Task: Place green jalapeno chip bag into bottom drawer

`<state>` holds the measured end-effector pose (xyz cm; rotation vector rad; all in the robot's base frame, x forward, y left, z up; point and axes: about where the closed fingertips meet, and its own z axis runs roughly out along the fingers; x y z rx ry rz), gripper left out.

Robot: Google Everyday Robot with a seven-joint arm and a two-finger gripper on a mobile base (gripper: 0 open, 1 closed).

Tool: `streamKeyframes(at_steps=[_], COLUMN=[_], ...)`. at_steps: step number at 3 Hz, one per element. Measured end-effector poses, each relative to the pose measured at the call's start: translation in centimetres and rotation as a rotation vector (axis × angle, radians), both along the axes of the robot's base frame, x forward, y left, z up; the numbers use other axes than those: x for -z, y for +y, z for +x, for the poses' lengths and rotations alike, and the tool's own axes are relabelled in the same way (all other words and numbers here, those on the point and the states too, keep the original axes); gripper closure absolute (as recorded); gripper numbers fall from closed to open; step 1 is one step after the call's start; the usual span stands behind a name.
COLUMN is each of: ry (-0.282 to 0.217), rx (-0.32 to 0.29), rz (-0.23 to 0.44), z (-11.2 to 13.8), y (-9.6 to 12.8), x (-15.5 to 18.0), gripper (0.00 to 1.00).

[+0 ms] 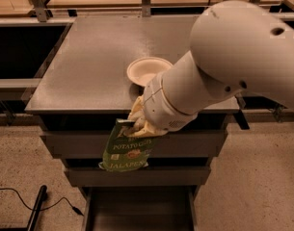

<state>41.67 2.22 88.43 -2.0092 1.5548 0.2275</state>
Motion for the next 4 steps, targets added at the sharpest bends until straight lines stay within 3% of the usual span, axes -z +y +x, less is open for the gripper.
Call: streamKeyframes(at_steps=[1, 2, 3, 4], ry=[0.042, 0.133, 0.147, 0.071], rx=[0.061, 0.139, 0.204, 0.238], rz=[0.079, 0.229, 0.426, 0.500], z=[-1.0, -3.4, -3.8, -2.3], y=[-0.5, -0.8, 0.5, 0.0], x=[3.9, 11.7, 16.1, 16.5], gripper=[1.00, 1.00, 1.00, 1.00])
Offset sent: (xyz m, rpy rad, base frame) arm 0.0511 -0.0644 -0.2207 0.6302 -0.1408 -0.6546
